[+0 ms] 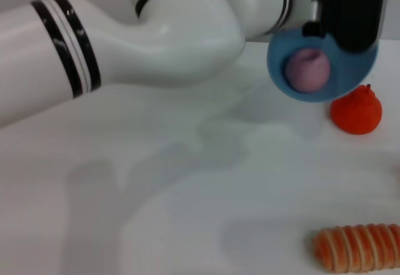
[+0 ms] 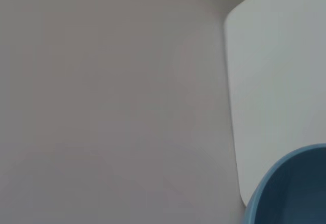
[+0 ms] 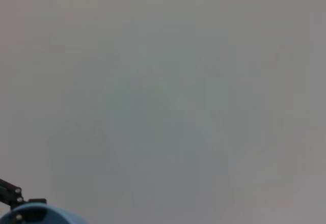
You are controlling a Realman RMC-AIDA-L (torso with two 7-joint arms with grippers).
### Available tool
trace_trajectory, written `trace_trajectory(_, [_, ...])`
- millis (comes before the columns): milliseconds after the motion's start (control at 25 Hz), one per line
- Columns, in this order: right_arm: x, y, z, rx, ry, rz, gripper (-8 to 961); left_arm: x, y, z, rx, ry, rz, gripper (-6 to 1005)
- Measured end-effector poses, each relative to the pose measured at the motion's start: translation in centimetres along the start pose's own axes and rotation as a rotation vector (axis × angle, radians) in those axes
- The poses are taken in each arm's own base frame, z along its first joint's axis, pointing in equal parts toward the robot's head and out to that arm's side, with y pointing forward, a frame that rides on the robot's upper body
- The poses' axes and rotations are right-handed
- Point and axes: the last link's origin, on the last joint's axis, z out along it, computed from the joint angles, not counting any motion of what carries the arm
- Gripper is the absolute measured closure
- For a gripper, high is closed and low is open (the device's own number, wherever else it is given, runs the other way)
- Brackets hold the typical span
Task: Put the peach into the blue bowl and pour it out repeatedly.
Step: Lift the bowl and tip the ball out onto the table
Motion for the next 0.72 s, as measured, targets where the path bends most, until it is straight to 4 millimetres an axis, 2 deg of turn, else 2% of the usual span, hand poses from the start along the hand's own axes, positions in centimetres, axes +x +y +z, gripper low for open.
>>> trace_trajectory(320, [0.0,0.0,0.5,0.002,0.001,-0.004,454,1.3,2.1,-0.5,0.117,0.181,0.253,1000])
trace_trajectory(600, [0.1,-0.1,0.5,0.015,-0.011,0.012,454,0.8,4.6,-0.5,0.160,0.233,0.448,1000])
trace_trajectory(720, [0.1,-0.1,0.6,0.016,-0.014,0.014,454,0.6,4.9,-0.9,0.203,0.256,0.465,1001])
